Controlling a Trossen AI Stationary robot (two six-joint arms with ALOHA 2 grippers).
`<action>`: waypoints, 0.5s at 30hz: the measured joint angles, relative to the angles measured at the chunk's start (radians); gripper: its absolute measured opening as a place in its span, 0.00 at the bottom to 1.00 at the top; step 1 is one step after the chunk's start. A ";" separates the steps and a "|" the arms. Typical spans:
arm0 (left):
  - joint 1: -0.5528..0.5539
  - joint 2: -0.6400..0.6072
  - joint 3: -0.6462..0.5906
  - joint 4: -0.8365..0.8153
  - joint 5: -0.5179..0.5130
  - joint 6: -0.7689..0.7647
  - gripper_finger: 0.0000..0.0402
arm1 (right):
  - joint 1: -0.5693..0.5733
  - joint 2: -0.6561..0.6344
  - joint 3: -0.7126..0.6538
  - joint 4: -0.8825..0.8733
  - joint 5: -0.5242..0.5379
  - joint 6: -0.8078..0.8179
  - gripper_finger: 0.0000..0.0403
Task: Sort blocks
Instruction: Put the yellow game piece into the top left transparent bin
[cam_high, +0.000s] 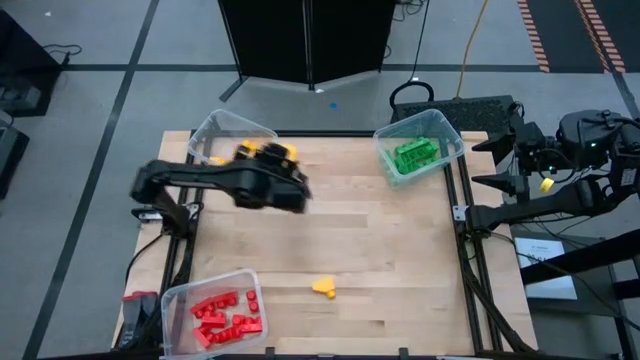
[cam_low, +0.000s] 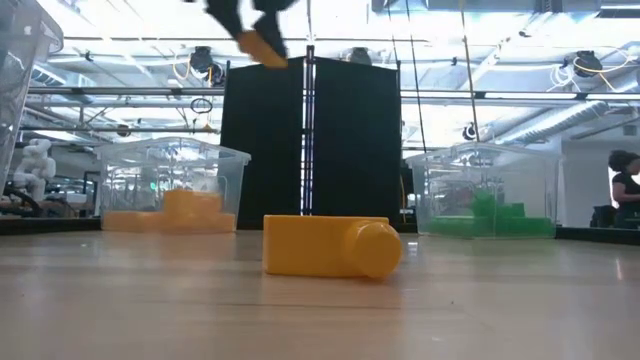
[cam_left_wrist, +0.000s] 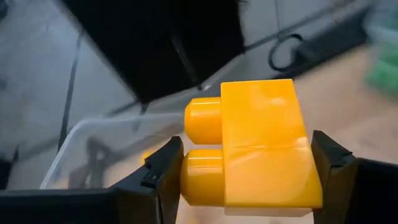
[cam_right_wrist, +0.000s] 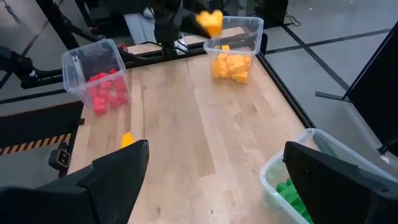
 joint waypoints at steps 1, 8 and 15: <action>0.012 -0.045 -0.056 -0.014 0.003 -0.062 0.45 | 0.000 0.000 0.000 0.000 0.000 -0.002 0.91; 0.070 -0.334 -0.486 0.019 0.062 -0.291 0.45 | 0.000 -0.001 0.000 -0.002 0.000 -0.041 0.91; 0.162 -0.452 -0.688 0.059 0.054 -0.405 0.45 | 0.000 -0.001 0.000 0.015 0.000 -0.071 0.91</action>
